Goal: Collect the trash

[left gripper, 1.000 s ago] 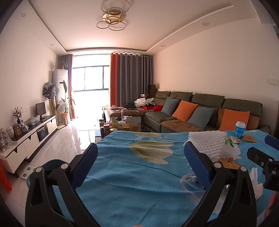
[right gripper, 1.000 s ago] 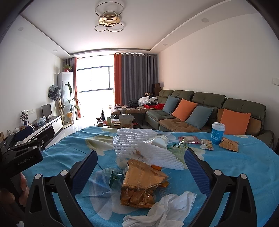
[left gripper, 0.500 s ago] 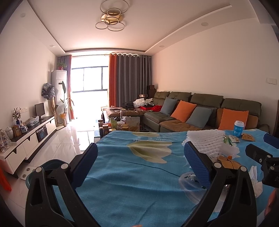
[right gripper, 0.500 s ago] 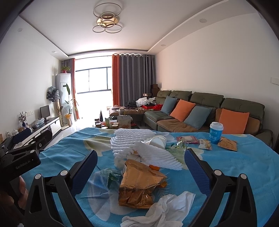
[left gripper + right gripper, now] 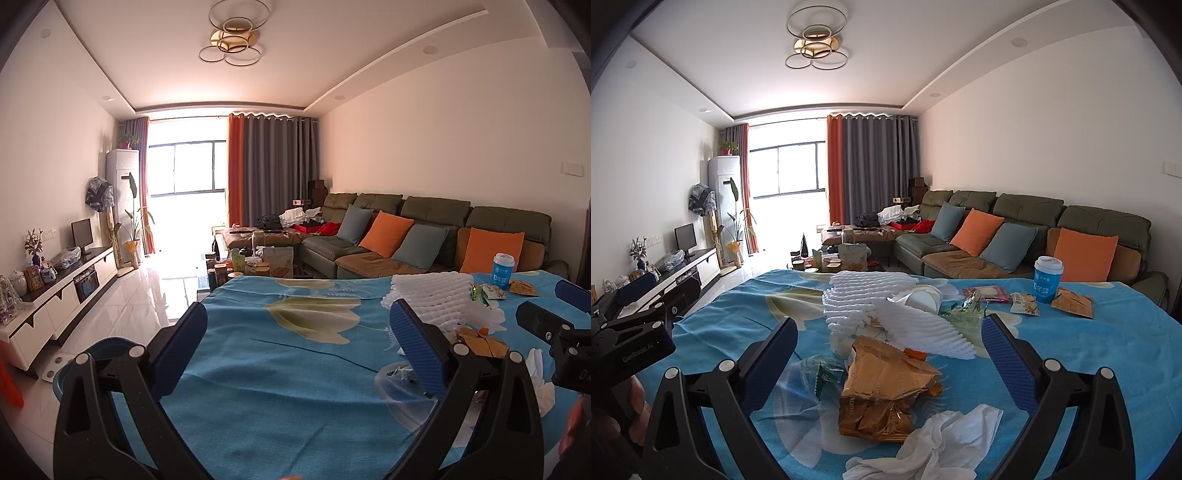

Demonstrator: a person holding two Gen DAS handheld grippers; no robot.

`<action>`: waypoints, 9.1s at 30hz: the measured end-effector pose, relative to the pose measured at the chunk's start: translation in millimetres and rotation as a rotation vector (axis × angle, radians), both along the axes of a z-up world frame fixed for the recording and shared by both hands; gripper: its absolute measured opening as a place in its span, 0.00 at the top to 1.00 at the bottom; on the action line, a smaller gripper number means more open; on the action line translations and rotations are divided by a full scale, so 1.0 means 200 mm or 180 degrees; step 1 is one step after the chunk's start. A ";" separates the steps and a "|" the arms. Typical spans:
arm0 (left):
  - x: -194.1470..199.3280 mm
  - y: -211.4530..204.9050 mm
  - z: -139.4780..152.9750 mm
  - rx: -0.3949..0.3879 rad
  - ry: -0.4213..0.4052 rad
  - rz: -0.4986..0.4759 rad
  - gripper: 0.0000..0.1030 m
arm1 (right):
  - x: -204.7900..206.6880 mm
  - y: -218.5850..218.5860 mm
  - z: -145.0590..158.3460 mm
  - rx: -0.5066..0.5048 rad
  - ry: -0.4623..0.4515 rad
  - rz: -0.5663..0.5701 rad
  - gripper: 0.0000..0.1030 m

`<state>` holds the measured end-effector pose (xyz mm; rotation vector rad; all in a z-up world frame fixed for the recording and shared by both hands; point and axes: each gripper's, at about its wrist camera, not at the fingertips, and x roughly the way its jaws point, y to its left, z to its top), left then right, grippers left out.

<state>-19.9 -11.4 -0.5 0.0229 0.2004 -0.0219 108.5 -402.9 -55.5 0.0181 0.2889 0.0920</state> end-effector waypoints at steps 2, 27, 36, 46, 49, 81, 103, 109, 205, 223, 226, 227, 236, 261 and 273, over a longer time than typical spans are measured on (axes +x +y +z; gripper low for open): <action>0.00 0.00 0.00 -0.0003 0.0004 -0.0004 0.06 | 0.00 0.00 0.00 0.0000 -0.0002 -0.0009 0.06; 0.19 -0.25 -0.11 0.0441 0.0609 -0.1266 0.09 | 0.02 -0.30 -0.22 0.0436 0.0913 0.0109 0.10; 0.39 -0.44 -0.26 0.0730 0.1176 -0.1778 0.47 | 0.07 -0.36 -0.35 0.0808 0.1356 0.0292 0.23; 0.47 -0.40 -0.34 0.0508 0.1509 -0.2024 0.99 | 0.05 -0.44 -0.34 0.1002 0.1413 0.0368 0.89; 0.46 -0.36 -0.34 0.0385 0.1548 -0.2063 0.99 | 0.03 -0.44 -0.28 0.0906 0.1331 0.0395 0.94; 0.43 -0.29 -0.25 0.0252 0.1685 -0.2198 0.87 | 0.05 -0.40 -0.23 0.0974 0.1404 0.0739 0.97; 0.13 0.96 -0.02 -0.0386 0.1244 -0.0454 0.87 | 0.45 0.55 0.12 0.0844 0.1046 0.2248 0.97; 0.14 1.32 -0.01 -0.0457 0.1241 0.0042 0.87 | 0.63 0.92 0.13 0.0874 0.1151 0.2606 0.97; 1.03 -0.39 -0.33 -0.0860 0.2124 -0.2359 0.82 | 0.43 -0.13 -0.12 0.0152 0.1081 0.0621 0.81; 0.79 -0.12 -0.20 -0.0879 0.1739 -0.2194 0.85 | 0.40 -0.11 0.02 0.0211 0.0843 0.0707 0.91; 0.74 -0.04 -0.17 -0.0853 0.1660 -0.2118 0.86 | 0.39 -0.09 0.06 0.0218 0.0780 0.0758 0.91; 0.73 -0.03 -0.17 -0.0856 0.1647 -0.2099 0.87 | 0.38 -0.08 0.07 0.0223 0.0765 0.0776 0.91; 0.55 0.19 -0.14 -0.0871 0.1585 -0.1849 0.89 | 0.35 0.04 0.13 0.0337 0.0684 0.1083 0.91; 0.10 1.07 -0.09 -0.0942 0.1438 -0.0636 0.89 | 0.44 0.83 0.17 0.0474 0.0833 0.2607 0.91; -0.02 1.51 -0.12 -0.1053 0.1409 0.0041 0.89 | 0.50 1.25 0.17 0.0525 0.0991 0.3265 0.91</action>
